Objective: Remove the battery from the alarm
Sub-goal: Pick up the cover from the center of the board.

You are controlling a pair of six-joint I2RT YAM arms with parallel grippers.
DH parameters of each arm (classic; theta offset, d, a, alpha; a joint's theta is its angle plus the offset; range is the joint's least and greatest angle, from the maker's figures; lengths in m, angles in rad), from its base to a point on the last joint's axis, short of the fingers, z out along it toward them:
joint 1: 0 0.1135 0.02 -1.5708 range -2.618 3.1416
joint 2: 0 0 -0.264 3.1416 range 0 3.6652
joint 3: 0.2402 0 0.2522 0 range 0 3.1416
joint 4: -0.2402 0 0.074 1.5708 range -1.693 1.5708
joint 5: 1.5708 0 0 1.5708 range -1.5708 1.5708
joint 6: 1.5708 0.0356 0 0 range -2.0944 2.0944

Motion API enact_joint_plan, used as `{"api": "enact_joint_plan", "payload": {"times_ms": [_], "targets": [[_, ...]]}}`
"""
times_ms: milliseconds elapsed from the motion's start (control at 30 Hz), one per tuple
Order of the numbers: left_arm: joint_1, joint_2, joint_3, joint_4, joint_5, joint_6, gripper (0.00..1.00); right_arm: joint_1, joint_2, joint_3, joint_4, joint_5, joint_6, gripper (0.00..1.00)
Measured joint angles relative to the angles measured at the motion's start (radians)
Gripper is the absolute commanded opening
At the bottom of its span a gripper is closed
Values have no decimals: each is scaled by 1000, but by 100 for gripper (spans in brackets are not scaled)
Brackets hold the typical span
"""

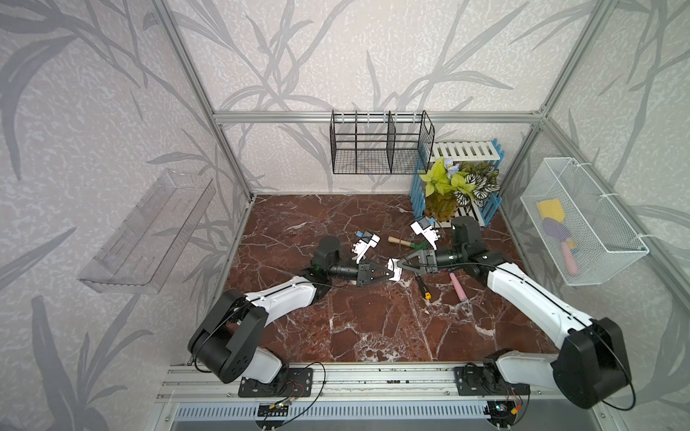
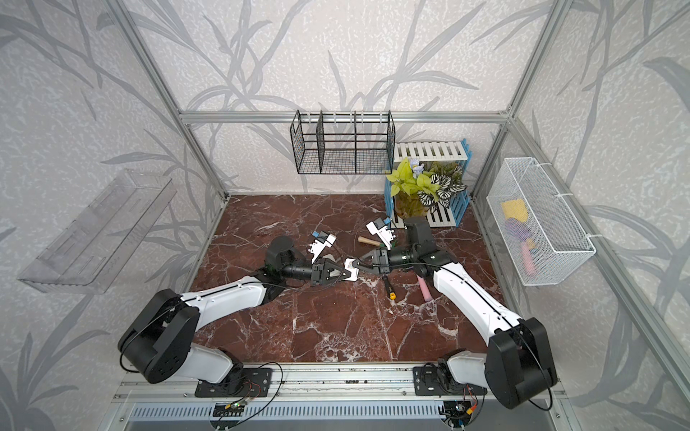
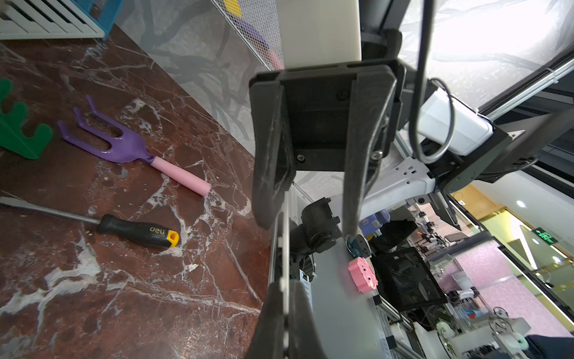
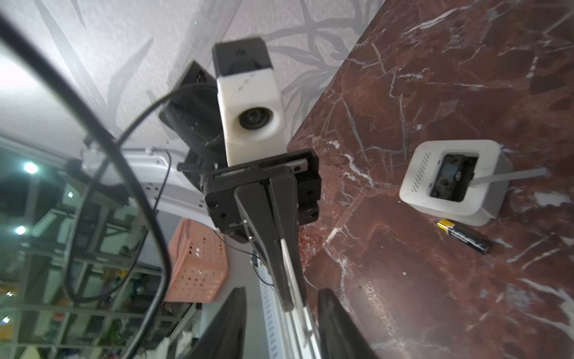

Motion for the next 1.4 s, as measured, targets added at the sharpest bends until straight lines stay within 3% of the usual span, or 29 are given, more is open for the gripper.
{"api": "enact_joint_plan", "payload": {"times_ms": [167, 533, 667, 800, 867, 967, 1033, 1100, 1267, 1333, 1400], "targets": [[-8, -30, -35, 108, -89, -51, 0, 102, -33, -99, 209, 151, 235, 44], [-13, -31, -57, 192, -136, -101, 0, 124, -84, -161, 405, 304, 400, 34], [-13, -34, -62, 211, -138, -115, 0, 124, -93, -166, 411, 316, 415, 23], [-11, -36, -63, 219, -138, -141, 2, 124, -99, -174, 417, 318, 405, 4], [-11, -38, -64, 221, -137, -157, 12, 124, -103, -175, 421, 315, 387, 0], [-8, -47, -64, 204, -138, -134, 48, 124, -108, -175, 418, 317, 387, 0], [3, -71, -64, 134, -146, -76, 77, 122, -114, -175, 417, 320, 388, 0], [26, -139, -69, -14, -198, 58, 98, 114, -124, -175, 407, 323, 386, 0], [61, -409, -175, -266, -491, 566, 100, 44, -176, -202, 354, 323, 362, 0], [63, -428, -199, -338, -598, 768, 100, 11, -186, -213, 324, 322, 349, 0], [68, -358, -183, -410, -672, 938, 100, -12, -183, -214, 288, 321, 330, 0]]}}
